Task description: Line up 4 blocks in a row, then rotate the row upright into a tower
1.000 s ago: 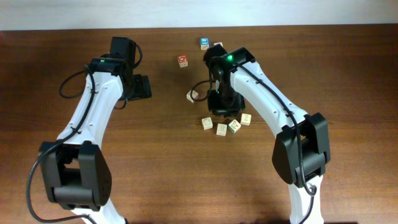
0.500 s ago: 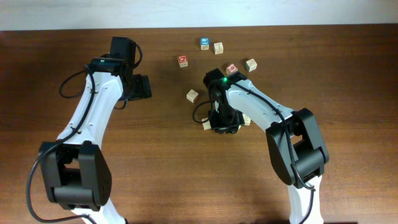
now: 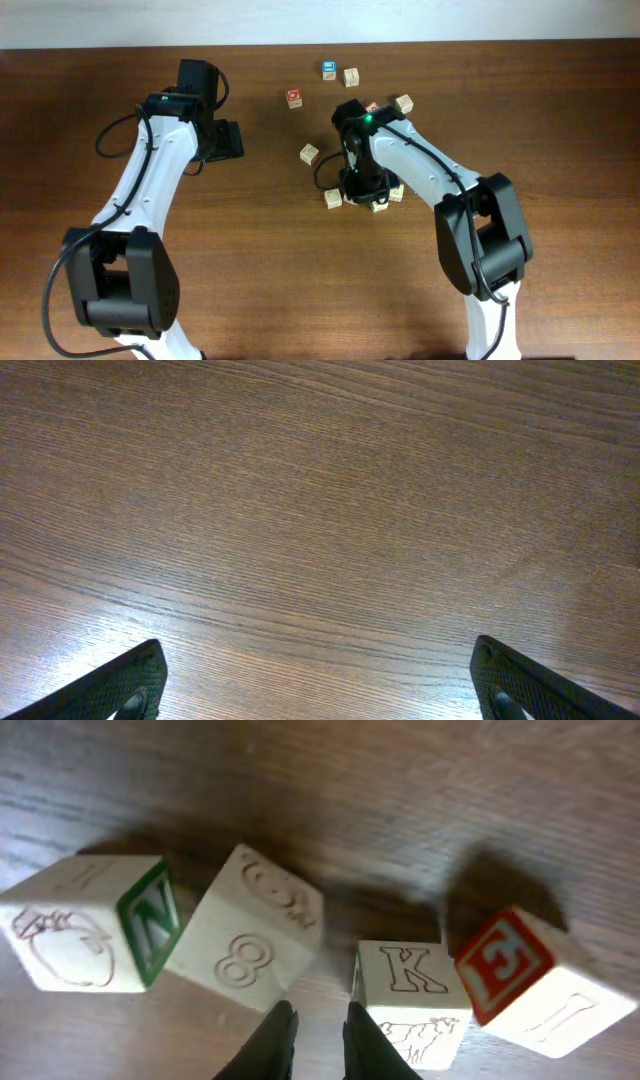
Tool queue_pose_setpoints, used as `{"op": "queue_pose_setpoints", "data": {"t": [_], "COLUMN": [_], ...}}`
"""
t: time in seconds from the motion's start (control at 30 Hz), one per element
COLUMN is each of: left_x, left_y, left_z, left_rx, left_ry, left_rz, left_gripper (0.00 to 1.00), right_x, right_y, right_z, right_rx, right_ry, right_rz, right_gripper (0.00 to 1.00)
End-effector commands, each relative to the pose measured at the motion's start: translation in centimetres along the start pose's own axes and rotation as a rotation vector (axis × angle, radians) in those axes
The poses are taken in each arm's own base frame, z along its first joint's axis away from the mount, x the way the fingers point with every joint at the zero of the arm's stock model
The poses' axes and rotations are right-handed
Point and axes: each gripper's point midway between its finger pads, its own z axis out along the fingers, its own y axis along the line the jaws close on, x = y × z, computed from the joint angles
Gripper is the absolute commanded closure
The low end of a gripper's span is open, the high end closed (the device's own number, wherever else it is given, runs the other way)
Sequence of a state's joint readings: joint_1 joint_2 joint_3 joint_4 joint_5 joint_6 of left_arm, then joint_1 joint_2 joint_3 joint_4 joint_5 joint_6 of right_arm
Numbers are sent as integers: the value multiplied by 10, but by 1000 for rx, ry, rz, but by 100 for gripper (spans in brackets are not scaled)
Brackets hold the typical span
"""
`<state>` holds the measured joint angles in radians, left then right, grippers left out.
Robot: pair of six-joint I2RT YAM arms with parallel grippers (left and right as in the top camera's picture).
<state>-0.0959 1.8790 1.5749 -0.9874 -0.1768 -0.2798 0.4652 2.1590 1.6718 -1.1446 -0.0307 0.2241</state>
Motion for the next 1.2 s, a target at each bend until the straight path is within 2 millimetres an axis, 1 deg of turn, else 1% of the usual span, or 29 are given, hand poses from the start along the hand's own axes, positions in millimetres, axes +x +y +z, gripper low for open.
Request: {"op": "queue_pose_setpoints", "data": {"t": [0.0,0.1,0.13,0.17,0.27,0.3,0.43,0.53,0.6,0.7,0.73,0.77,0.87,1.17], "left_x": [-6,-6,-6,-6,-3,-3,-2,-2,-2,-3,-3,-3,-3,-3], "left_y": [1,1,1,1,2,2,2,2,2,2,2,2,2,2], "left_z": [-1,-1,-1,-1,-1,-1,-1,-1,-1,-1,-1,-1,-1,-1], "left_rx": [-9,-9,-9,-9,-12,-12,-13,-13,-12,-12,-12,-12,-12,-12], "left_ry": [-12,-12,-12,-12,-2,0,2,2,2,1,1,1,1,1], "left_rz": [11,11,11,11,13,14,14,14,14,13,14,13,13,13], "left_gripper": [5,5,5,5,5,4,5,4,5,5,4,4,4,4], "right_x": [-5,-5,-9,-15,-32,-35,-57,-61,-69,-85,-88,-89,-82,-58], "right_y": [-6,-9,-8,-7,-7,-8,-5,-2,-1,6,16,19,32,25], "right_z": [-4,5,10,11,9,9,4,3,1,-5,-7,-7,-6,2], "right_rx": [30,41,36,31,42,45,49,41,40,18,-31,-50,-122,-116], "right_ry": [-29,-33,-57,-82,-151,-163,-256,-270,-305,-374,-390,-395,-368,-259], "right_rz": [-5,-4,-4,-4,-3,-4,-103,-115,-146,-167,-197,-201,-212,-128], "right_gripper": [81,81,82,82,81,82,82,82,82,82,82,82,82,82]}}
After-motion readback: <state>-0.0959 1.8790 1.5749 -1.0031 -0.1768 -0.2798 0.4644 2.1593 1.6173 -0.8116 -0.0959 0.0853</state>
